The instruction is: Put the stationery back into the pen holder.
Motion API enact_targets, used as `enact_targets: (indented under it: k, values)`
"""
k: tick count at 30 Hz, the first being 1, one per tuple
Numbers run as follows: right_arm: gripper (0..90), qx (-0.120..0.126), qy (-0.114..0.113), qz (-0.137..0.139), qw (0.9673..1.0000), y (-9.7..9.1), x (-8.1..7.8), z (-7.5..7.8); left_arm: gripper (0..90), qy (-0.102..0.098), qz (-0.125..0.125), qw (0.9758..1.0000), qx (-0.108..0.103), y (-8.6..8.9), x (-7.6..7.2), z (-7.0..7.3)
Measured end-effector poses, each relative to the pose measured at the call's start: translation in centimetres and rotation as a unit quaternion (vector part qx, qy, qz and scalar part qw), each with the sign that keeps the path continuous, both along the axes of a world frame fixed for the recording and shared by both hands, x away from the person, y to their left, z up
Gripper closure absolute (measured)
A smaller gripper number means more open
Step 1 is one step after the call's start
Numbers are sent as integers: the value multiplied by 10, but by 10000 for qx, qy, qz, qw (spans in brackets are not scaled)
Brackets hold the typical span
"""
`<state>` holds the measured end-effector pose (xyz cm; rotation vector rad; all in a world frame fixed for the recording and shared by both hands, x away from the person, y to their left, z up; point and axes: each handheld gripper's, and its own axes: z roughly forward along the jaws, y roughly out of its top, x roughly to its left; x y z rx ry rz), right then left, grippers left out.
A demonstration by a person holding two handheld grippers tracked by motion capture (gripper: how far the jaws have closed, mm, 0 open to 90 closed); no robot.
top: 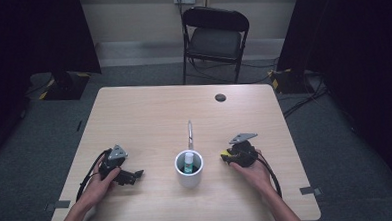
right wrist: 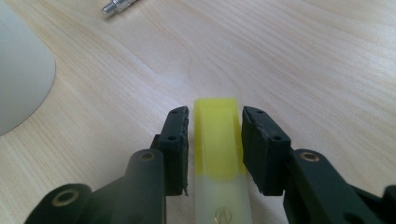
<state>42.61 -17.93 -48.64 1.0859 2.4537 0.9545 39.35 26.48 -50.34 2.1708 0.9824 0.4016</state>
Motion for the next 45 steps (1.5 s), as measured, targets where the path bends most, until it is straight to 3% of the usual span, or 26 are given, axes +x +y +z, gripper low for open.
enact_targets:
  k: [5, 11, 16, 19, 29, 35, 45]
  values:
    - [669, 5, 11, 66, 10000, -2, 1, 0, 0, -4, 4, 10000, 0, 0, 0, 0]
    - [674, -15, 41, -58, 10000, -3, -1, 1, 0, -5, 13, 10000, 7, 0, 0, 0]
    - [675, 164, 110, -219, 9996, -10, 0, 1, 0, -21, 42, 10000, 10, 0, -1, 0]
    - [675, 428, 147, -326, 9984, -16, -1, 3, 0, -7, 13, 10000, 6, 0, 0, 0]
    - [674, 885, -336, -306, 9950, -19, -9, 16, 0, -2, 14, 10000, -1, 0, 0, 0]
    - [674, 1270, -410, -74, 9910, -18, -13, 23, 0, -5, 11, 10000, 6, 0, 0, 0]
    - [674, 1573, -686, 40, 9852, -17, -20, 34, 0, -2, 11, 10000, 3, 0, 0, 0]
